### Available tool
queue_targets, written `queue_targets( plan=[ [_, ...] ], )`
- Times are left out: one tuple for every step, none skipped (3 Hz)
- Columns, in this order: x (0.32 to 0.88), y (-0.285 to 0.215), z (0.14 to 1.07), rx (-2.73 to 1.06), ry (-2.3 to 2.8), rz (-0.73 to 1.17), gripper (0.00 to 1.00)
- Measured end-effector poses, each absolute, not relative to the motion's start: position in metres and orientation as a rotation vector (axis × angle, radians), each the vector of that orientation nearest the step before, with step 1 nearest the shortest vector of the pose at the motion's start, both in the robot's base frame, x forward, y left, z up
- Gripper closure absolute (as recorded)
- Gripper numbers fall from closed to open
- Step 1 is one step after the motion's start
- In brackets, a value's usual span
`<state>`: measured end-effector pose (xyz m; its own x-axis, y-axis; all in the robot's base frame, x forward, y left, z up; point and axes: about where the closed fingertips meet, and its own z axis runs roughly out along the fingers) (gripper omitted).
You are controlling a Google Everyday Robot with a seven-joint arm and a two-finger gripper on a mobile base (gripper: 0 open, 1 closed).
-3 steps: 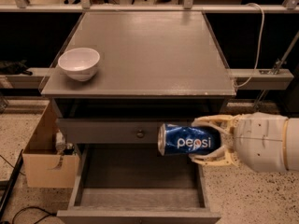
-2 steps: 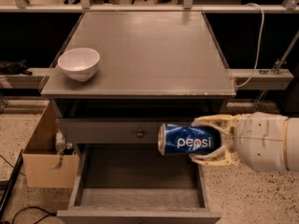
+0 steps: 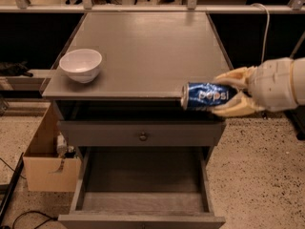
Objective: Pick pepsi can from middle drawer and place on counter
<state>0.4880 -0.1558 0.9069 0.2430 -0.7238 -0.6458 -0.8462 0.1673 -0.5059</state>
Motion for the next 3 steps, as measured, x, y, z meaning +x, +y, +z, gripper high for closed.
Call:
queue_targets(
  plan=[
    [0.549, -0.169, 0.915, -1.59, 1.562, 0.17, 1.0],
    [0.572, -0.138, 0.953, -1.605, 1.47, 0.15, 1.0],
    [0.572, -0.138, 0.953, -1.606, 1.47, 0.15, 1.0]
  ],
)
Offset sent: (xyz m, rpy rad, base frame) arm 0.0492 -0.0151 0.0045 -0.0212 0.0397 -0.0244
